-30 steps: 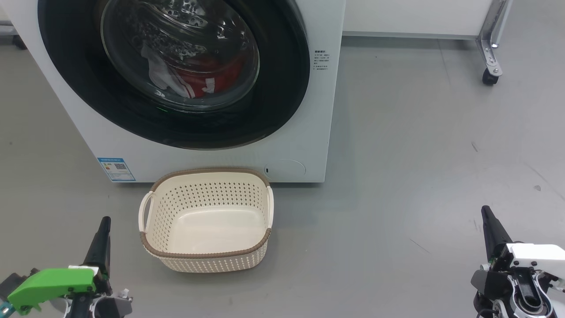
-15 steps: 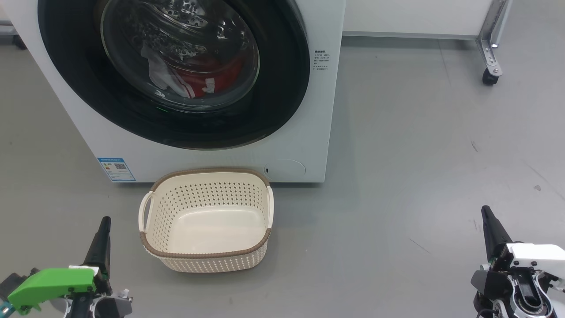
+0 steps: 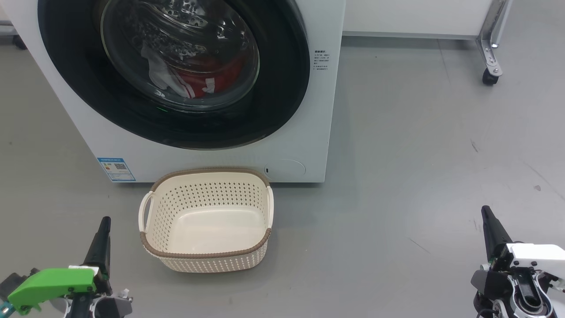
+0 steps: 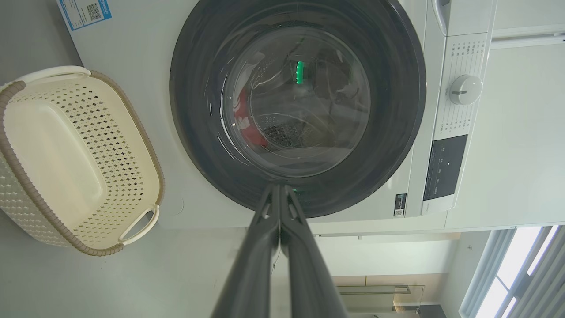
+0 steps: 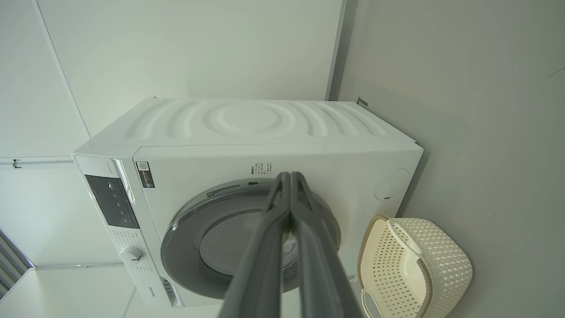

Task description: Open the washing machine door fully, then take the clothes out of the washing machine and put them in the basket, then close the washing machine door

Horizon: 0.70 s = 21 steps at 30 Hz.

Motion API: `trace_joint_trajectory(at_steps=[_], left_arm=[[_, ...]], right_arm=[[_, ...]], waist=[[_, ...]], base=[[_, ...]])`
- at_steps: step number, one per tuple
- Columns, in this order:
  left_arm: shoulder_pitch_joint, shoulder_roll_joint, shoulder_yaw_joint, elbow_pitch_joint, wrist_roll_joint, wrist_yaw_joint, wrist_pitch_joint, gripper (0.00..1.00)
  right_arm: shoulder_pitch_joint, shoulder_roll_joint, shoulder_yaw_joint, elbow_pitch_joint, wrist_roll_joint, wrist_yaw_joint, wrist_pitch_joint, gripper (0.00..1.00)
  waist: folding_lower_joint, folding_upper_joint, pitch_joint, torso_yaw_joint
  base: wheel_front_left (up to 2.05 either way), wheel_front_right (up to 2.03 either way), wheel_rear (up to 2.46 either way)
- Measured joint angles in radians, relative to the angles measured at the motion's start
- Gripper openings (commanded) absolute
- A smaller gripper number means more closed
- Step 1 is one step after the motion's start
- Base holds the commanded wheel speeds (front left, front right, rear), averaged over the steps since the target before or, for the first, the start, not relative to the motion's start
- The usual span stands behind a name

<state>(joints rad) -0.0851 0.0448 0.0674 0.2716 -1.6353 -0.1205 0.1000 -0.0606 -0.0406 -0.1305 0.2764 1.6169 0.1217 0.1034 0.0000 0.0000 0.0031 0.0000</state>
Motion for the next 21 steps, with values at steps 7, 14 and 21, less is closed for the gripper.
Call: trace_joint_trajectory(at_steps=[7,14,21], left_arm=[[0.0,0.0,0.0,0.0,0.0,0.0,0.0,0.0],[0.0,0.0,0.0,0.0,0.0,0.0,0.0,0.0],[0.0,0.0,0.001,0.0,0.0,0.0,0.0,0.0]], right_arm=[[0.0,0.0,0.0,0.0,0.0,0.0,0.001,0.0],[0.0,0.0,0.0,0.0,0.0,0.0,0.001,0.0],[0.0,0.0,0.0,0.0,0.0,0.0,0.001,0.0]], waist=[[0.0,0.0,0.0,0.0],[0.0,0.0001,0.0,0.0],[0.0,0.0,0.0,0.0]], base=[[0.0,0.0,0.0],[0.0,0.0,0.0],[0.0,0.0,0.0]])
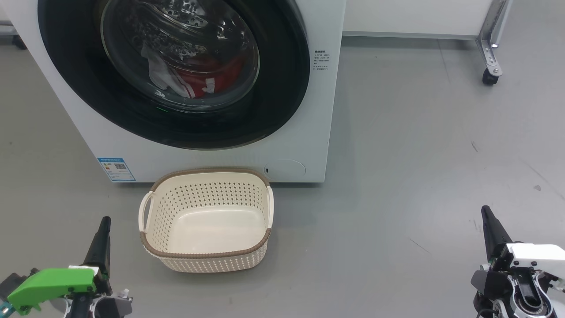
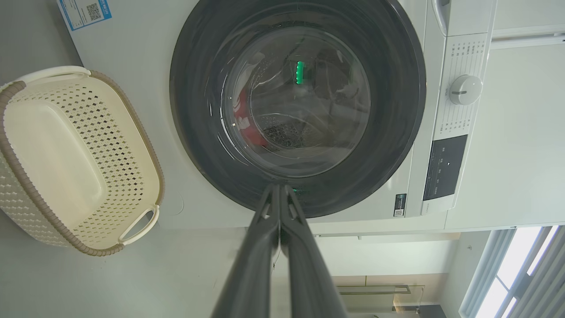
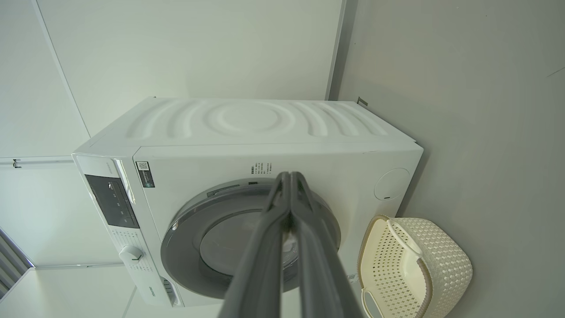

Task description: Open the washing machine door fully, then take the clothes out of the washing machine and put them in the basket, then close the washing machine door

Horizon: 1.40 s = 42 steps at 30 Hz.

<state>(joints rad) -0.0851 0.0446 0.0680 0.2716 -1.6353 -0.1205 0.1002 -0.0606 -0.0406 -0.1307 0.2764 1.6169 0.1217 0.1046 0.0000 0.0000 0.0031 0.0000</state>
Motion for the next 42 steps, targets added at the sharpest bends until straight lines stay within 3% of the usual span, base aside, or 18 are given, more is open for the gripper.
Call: trace_joint_trajectory(at_steps=[5,6,7,8,9,29,42], left_arm=[[0.002,-0.002,-0.002,0.012,-0.001,0.001,0.0,0.0],[0.006,-0.007,-0.003,0.024,-0.001,0.001,0.0,1.0],[0.013,-0.012,-0.005,0.035,-0.001,0.001,0.0,1.0],[0.013,-0.012,-0.005,0.035,-0.001,0.001,0.0,0.0],[0.021,-0.017,-0.006,0.047,-0.001,0.001,0.0,1.0],[0.043,-0.029,-0.037,0.041,0.044,0.001,-0.061,1.0],[0.042,-0.028,-0.035,-0.004,0.114,0.001,-0.103,1.0]], right_arm=[[0.005,0.003,0.001,0.01,0.0,-0.001,0.0,0.0],[0.013,0.008,0.001,0.021,0.0,-0.001,0.0,1.0],[0.023,0.014,0.002,0.032,0.0,-0.001,0.0,1.0],[0.023,0.014,0.002,0.032,0.0,-0.001,0.0,0.0],[0.034,0.019,0.003,0.044,0.0,-0.001,0.0,1.0],[0.058,0.03,0.007,0.015,-0.075,-0.001,-0.059,1.0],[0.058,0.028,0.011,-0.05,-0.209,-0.001,-0.103,1.0]], waist=[[0.0,0.0,0.0,0.0],[0.0,0.0,0.0,0.0],[0.0,0.0,0.0,0.0],[0.0,0.0,0.0,0.0],[0.0,0.0,0.0,0.0],[0.0,0.0,0.001,-0.001],[0.0,0.0,-0.001,0.003]], base=[[0.0,0.0,0.0],[0.0,0.0,0.0],[0.0,0.0,0.0],[0.0,0.0,0.0],[0.0,0.0,0.0],[0.0,0.0,0.0],[0.0,0.0,0.0]])
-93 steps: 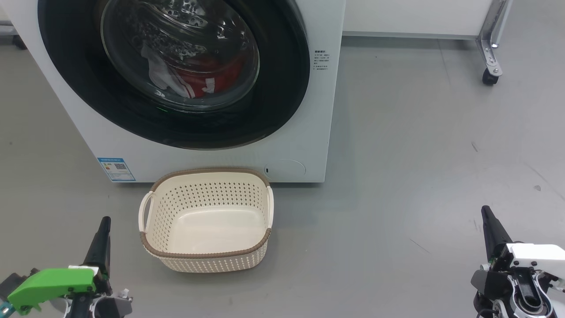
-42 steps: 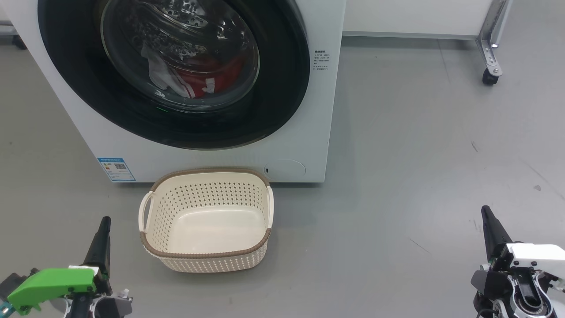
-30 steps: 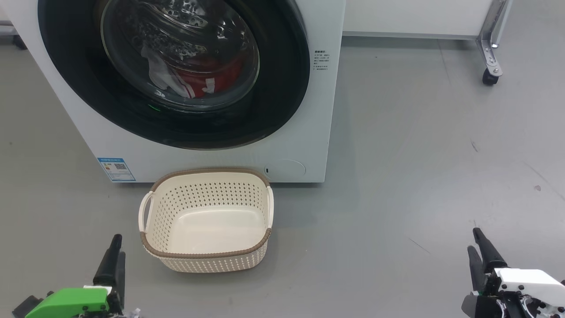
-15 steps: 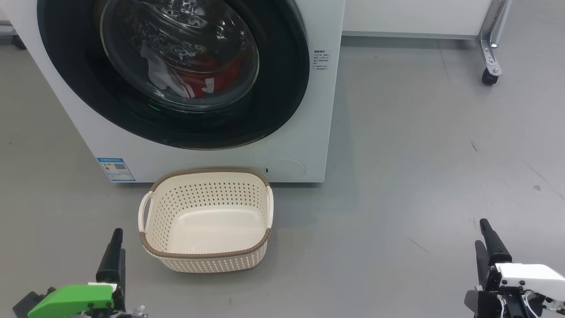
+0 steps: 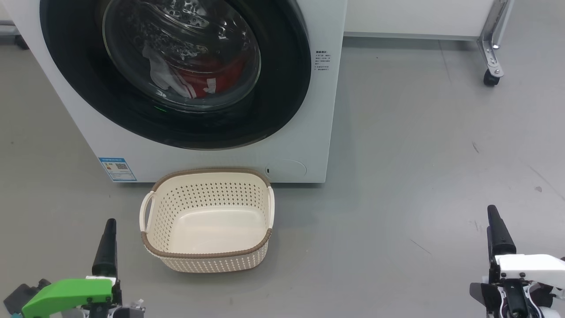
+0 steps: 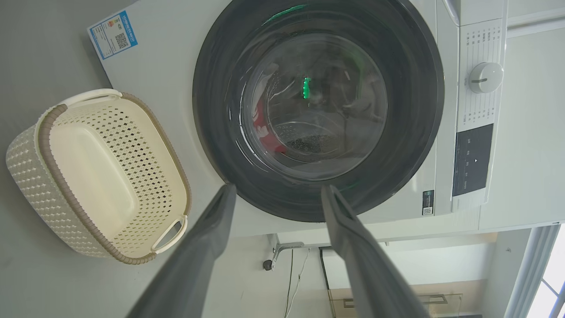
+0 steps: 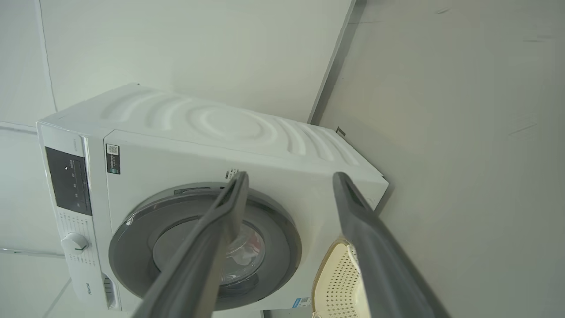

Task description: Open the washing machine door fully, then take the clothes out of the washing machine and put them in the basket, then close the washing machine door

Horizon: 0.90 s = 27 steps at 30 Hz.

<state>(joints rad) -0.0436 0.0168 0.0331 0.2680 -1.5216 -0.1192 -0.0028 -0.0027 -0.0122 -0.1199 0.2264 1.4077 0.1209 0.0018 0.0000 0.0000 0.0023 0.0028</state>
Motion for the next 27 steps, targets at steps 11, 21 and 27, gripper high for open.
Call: trace_joint_trajectory(at_steps=[11,21,27], left_arm=[[-0.007,0.0,-0.002,-0.056,0.135,0.0,-0.039,1.0],[-0.009,0.002,-0.028,-0.092,0.349,-0.001,-0.071,1.0],[-0.009,0.002,-0.037,-0.105,0.484,-0.001,-0.093,1.0]], right_arm=[[0.0,-0.013,0.016,-0.052,-0.155,0.0,-0.036,1.0],[0.002,-0.031,0.054,-0.08,-0.339,0.0,-0.074,1.0],[0.004,-0.046,0.079,-0.091,-0.456,-0.01,-0.095,1.0]], waist=[[0.0,0.0,-0.001,0.005],[0.0,0.0,0.0,0.008],[0.0,0.0,0.001,0.009]], base=[[0.0,0.0,0.0],[0.0,0.0,0.0],[0.0,0.0,0.0]])
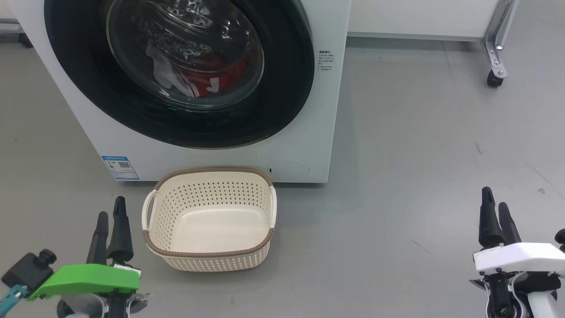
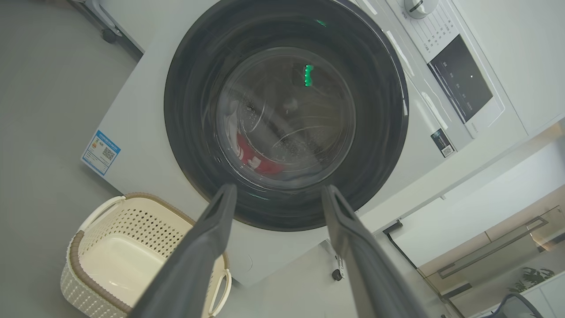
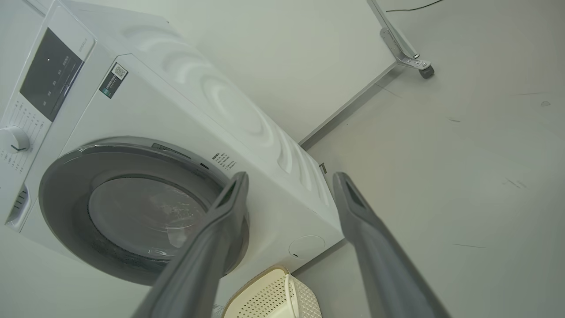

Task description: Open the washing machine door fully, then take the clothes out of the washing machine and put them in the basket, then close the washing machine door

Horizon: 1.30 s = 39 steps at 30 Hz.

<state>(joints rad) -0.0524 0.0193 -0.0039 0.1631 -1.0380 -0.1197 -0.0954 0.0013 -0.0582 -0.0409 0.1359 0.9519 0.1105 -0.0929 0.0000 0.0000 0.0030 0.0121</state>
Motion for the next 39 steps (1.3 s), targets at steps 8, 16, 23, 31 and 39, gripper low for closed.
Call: trace_joint_trajectory(at_steps=[8,16,23,31,39], left_arm=[[0.0,0.002,-0.026,-0.011,0.18,0.003,-0.026,1.0],[0.001,0.005,-0.063,-0.011,0.358,0.037,-0.055,1.0],[0.002,0.007,-0.101,0.002,0.519,0.075,-0.077,1.0],[0.003,0.01,-0.139,0.025,0.628,0.106,-0.104,1.0],[0.018,0.014,-0.177,0.083,0.698,0.148,-0.132,1.0]], right_arm=[[0.008,-0.006,0.035,-0.002,-0.14,-0.021,-0.025,1.0],[0.012,-0.022,0.071,0.001,-0.282,-0.043,-0.054,1.0],[0.015,-0.027,0.107,0.011,-0.407,-0.057,-0.08,1.0],[0.029,-0.031,0.134,0.034,-0.505,-0.078,-0.081,1.0],[0.029,-0.031,0.158,0.046,-0.609,-0.089,-0.1,1.0]], waist=[[0.0,0.0,0.001,0.003],[0.0,0.0,0.0,0.007],[0.0,0.0,-0.003,0.009],[0.0,0.0,-0.006,0.008],[0.0,0.0,-0.006,0.006]], base=[[0.0,0.0,0.0],[0.0,0.0,0.0],[0.0,0.0,0.0],[0.0,0.0,0.0],[0.0,0.0,0.0]])
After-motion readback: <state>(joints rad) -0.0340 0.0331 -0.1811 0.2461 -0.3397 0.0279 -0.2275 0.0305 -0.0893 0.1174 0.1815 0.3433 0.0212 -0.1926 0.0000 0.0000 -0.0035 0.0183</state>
